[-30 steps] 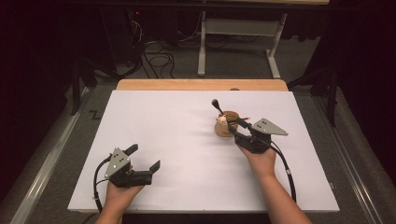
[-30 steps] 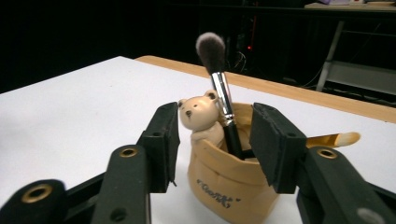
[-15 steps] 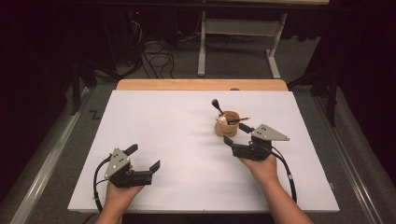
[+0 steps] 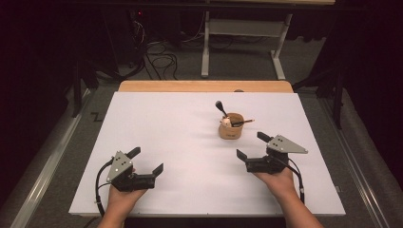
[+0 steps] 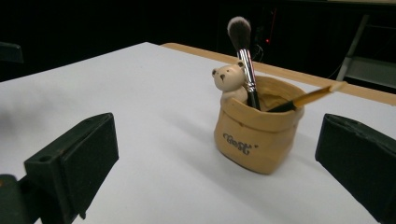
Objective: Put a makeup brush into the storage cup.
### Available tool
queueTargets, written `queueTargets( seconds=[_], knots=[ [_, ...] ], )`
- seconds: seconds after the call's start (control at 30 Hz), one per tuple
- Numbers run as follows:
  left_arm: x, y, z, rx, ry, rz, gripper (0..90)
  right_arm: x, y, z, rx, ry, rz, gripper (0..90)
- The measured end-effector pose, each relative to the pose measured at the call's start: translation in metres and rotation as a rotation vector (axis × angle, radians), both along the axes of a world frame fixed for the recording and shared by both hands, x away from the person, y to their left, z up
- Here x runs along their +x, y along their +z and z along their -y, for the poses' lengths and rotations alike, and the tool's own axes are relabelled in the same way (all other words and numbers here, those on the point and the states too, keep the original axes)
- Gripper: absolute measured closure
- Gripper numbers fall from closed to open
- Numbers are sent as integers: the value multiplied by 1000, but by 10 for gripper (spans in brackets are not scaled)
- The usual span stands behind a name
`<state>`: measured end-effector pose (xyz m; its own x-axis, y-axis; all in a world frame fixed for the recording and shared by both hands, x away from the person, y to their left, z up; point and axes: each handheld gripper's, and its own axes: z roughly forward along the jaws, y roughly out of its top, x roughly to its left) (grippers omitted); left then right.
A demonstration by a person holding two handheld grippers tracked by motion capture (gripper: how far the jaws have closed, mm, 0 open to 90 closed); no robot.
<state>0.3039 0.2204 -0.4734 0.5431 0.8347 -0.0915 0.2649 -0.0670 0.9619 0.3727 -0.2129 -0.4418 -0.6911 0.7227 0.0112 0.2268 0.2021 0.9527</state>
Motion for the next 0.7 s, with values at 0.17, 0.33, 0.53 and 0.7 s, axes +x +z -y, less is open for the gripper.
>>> queueTargets(
  seconds=[0.17, 0.33, 0.53, 0.7],
  knots=[
    [0, 0, 0, -3, 1, -2, 2, -15, 1, 18, 11, -10, 20, 2],
    [-1, 0, 2, -3, -1, -2, 3, -29, 1, 35, 9, -31, 27, 2],
    [-1, 0, 3, -1, -4, -4, 2, -40, -1, 50, 16, -50, 41, 2],
    [-2, 0, 4, -5, -4, -6, 3, -43, -4, 58, 22, -58, 37, 2]
  ],
)
